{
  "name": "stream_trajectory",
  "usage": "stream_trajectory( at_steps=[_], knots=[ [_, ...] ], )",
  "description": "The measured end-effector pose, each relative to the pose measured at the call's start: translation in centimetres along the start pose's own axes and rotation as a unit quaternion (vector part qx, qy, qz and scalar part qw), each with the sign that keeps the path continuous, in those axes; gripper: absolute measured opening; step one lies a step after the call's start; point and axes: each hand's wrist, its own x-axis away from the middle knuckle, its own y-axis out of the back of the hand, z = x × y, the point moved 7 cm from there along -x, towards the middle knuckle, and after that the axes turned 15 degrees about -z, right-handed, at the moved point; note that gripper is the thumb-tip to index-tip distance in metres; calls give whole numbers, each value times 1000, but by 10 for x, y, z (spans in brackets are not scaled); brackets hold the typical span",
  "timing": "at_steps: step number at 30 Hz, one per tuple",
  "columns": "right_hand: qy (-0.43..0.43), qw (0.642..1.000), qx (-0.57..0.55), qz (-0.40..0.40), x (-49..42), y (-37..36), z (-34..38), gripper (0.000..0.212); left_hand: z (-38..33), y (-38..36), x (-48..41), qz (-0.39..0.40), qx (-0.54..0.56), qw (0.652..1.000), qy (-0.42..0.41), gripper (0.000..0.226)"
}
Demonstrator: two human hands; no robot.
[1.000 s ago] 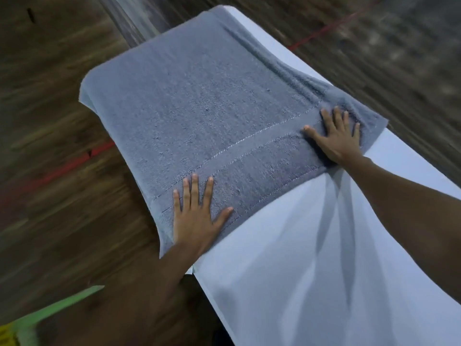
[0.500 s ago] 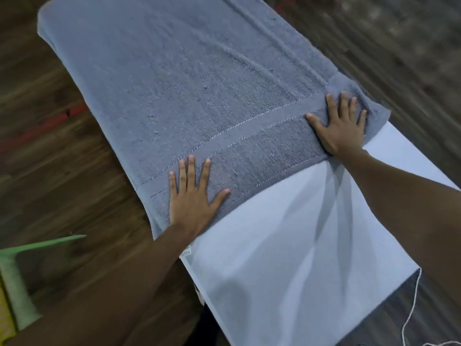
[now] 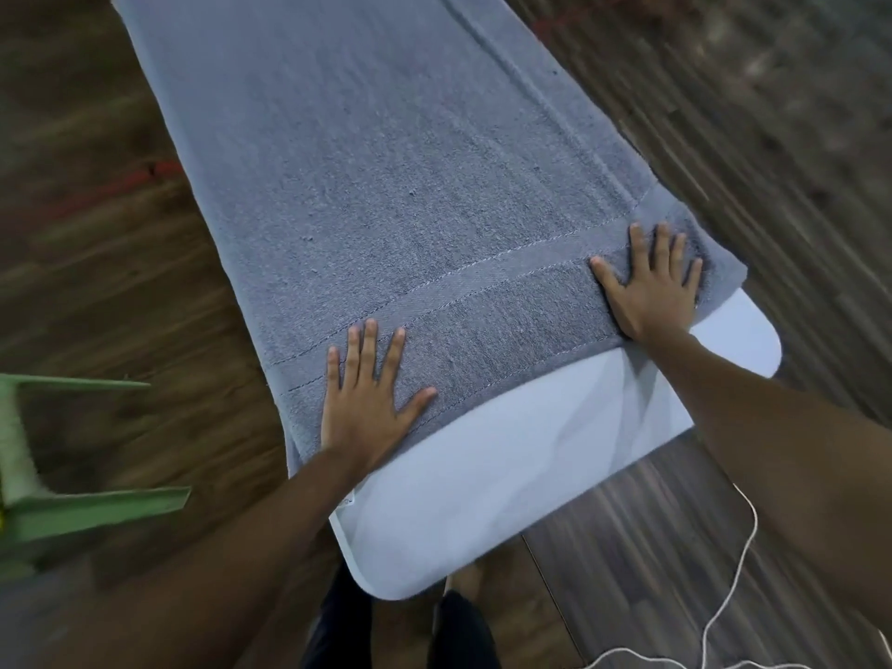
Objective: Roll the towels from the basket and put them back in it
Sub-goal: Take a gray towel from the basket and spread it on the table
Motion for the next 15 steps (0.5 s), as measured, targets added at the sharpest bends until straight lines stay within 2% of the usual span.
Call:
stream_trajectory(
  at_steps=[7, 10, 13, 15],
  knots=[
    [5, 1000, 15, 22, 24, 7, -25, 87, -15, 7, 20, 12, 19, 1000, 1, 84],
    [-23, 999, -7, 46, 21, 13, -19, 83, -15, 16, 14, 42, 43, 998, 5, 83],
    [-33, 997, -72, -9, 25, 39, 4, 59, -14, 46, -2, 5, 84, 996, 11, 65],
    [-58, 983, -172, -39, 40, 65, 25, 41, -18, 69, -12, -16, 105, 994, 6, 50]
  ],
)
